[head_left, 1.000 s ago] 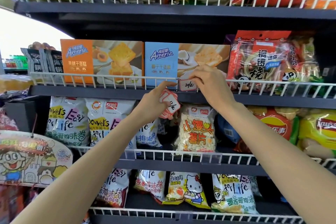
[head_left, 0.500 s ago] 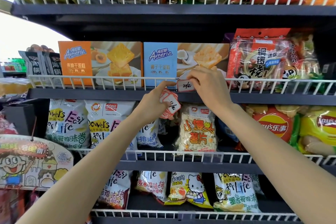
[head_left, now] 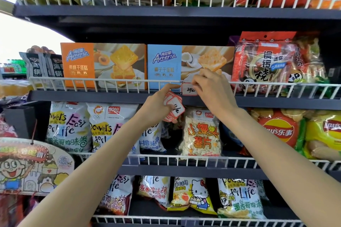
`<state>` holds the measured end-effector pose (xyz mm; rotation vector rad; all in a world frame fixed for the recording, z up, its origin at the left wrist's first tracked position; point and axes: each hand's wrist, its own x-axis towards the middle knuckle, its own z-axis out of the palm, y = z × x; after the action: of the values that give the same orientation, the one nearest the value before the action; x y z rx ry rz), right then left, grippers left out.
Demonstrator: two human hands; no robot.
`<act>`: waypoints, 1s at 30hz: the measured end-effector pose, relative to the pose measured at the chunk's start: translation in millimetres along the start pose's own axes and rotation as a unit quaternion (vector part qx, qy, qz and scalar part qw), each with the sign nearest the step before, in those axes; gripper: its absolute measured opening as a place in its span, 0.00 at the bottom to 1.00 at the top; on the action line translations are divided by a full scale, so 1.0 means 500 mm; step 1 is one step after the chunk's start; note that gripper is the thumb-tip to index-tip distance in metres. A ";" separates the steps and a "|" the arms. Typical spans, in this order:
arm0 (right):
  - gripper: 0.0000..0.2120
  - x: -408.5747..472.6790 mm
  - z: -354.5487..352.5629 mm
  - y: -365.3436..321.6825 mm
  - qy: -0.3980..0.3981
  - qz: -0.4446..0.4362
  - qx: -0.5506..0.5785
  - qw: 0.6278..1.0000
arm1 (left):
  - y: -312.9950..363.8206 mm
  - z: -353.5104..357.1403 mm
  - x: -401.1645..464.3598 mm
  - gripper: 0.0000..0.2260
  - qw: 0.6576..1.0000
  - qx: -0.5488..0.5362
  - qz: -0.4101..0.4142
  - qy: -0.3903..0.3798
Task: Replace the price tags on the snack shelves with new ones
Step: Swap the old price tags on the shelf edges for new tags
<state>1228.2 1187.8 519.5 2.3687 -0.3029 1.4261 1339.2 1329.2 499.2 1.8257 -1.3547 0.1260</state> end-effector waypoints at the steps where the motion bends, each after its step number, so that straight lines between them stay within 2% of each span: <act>1: 0.04 0.000 0.002 0.001 0.002 0.000 -0.002 1.000 | 0.001 0.000 0.001 0.24 1.000 -0.001 0.000 -0.001; 6: 0.14 -0.005 0.011 0.001 0.027 -0.012 -0.033 0.999 | 0.005 -0.003 0.005 0.24 1.000 0.002 0.003 0.002; 10: 0.18 -0.010 0.015 -0.001 0.044 -0.017 -0.032 0.998 | 0.006 -0.003 0.007 0.25 1.000 -0.003 -0.003 0.002; 13: 0.18 -0.012 0.015 -0.002 0.044 -0.011 -0.018 0.999 | 0.007 -0.004 0.006 0.25 1.000 -0.002 -0.003 0.004; 18: 0.13 -0.017 0.011 -0.011 0.051 -0.005 -0.003 0.999 | 0.014 0.000 0.001 0.23 0.999 -0.001 0.004 0.033; 25: 0.20 -0.035 0.021 -0.012 0.058 -0.020 -0.052 0.997 | 0.003 0.009 -0.017 0.10 0.982 -0.150 -0.014 0.117; 30: 0.18 -0.039 0.022 -0.021 0.033 0.004 -0.063 0.997 | 0.006 0.010 -0.016 0.10 0.975 -0.176 -0.007 0.139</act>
<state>1231.9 1193.0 495.4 2.2180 -0.3734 1.4412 1331.4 1331.4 493.5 1.4597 -1.0885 0.1189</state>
